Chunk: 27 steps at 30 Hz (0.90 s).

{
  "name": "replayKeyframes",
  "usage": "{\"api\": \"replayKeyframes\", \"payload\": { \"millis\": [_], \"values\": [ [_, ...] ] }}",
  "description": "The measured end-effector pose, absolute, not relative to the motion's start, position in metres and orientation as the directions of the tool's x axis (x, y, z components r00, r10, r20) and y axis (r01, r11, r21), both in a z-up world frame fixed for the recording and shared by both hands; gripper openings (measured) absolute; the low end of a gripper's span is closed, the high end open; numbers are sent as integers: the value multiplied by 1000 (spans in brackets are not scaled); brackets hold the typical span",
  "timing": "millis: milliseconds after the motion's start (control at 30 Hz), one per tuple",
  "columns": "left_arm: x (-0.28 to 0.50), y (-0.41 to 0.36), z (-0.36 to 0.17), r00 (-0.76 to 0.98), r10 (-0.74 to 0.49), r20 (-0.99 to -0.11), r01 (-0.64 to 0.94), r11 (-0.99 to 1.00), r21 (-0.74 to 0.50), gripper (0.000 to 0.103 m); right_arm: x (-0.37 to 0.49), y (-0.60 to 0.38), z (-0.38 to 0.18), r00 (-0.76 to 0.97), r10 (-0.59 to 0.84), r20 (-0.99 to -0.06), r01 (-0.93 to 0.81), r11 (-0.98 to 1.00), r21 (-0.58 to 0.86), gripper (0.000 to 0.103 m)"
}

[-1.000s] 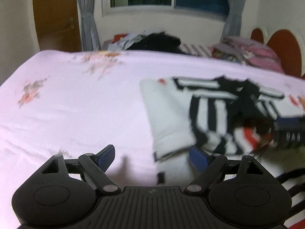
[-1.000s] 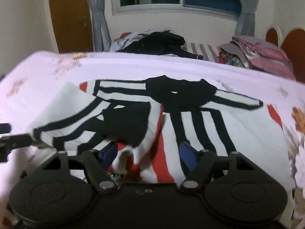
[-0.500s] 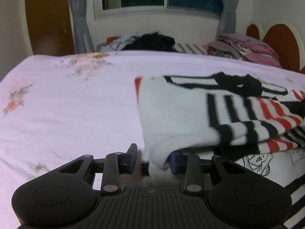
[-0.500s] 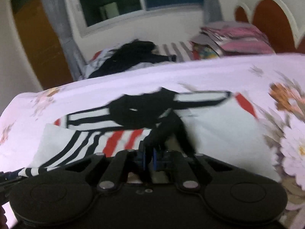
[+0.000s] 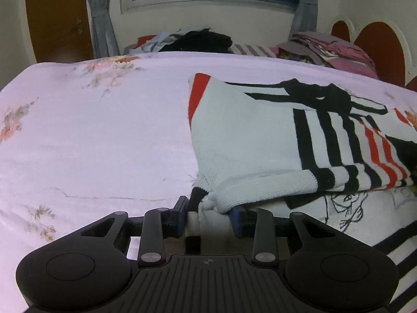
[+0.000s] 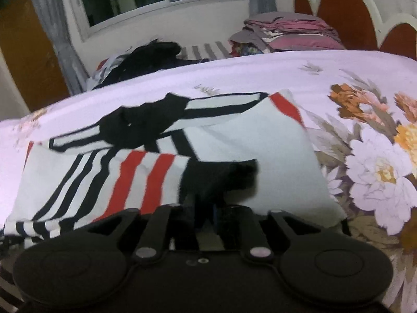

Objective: Fold small clothes

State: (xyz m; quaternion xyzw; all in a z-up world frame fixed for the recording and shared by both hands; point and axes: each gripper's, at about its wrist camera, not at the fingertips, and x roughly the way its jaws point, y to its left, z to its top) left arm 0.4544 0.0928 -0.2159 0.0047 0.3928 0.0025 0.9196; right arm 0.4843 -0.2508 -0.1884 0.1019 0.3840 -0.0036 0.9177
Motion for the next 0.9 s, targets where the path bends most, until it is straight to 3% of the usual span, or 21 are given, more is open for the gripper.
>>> {"api": "replayKeyframes", "payload": {
  "millis": [200, 300, 333, 367, 433, 700, 867, 900],
  "values": [
    [444, 104, -205, 674, -35, -738, 2, 999, -45, 35, 479, -271, -191, 671, -33, -741, 131, 988, 75, 22],
    [432, 108, -191, 680, -44, -732, 11, 999, -50, 40, 475, -286, -183, 688, 5, -725, 135, 982, 135, 26],
    [431, 111, -186, 683, -48, -728, -2, 998, -67, 54, 474, -288, -180, 697, 8, -717, 132, 981, 139, 35],
    [432, 114, -182, 690, -46, -722, -17, 997, -80, 63, 474, -289, -177, 708, 17, -706, 125, 981, 148, 52],
    [437, 116, -173, 709, -45, -703, -38, 994, -101, 64, 477, -291, -173, 723, 32, -690, 114, 980, 164, 63],
    [500, 114, -177, 700, -40, -713, -79, 988, -133, 64, 506, -287, -192, 669, 117, -734, 118, 959, 260, 52],
    [543, 113, -195, 675, -38, -737, -128, 977, -168, 64, 517, -281, -199, 662, 138, -737, 109, 955, 277, 17],
    [553, 113, -199, 672, -39, -740, -128, 977, -168, 64, 516, -279, -197, 667, 133, -733, 98, 960, 264, 15]
  ]
}}
